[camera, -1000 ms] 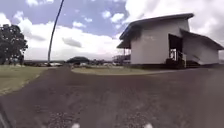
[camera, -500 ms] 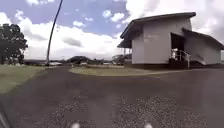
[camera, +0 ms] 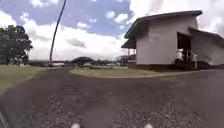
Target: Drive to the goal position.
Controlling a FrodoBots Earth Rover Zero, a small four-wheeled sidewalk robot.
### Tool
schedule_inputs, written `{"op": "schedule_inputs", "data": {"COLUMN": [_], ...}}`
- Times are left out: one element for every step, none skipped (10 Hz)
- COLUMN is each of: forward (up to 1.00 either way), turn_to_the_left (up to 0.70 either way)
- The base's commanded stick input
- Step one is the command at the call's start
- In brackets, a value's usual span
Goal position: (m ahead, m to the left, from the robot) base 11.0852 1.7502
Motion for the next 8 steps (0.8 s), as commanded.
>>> {"op": "schedule_inputs", "data": {"forward": [0.7,0.7,0.7,0.7,0.7,0.7,0.7,0.7], "turn_to_the_left": [0.35,0.35,0.35,0.35,0.35,0.35,0.35,0.35]}}
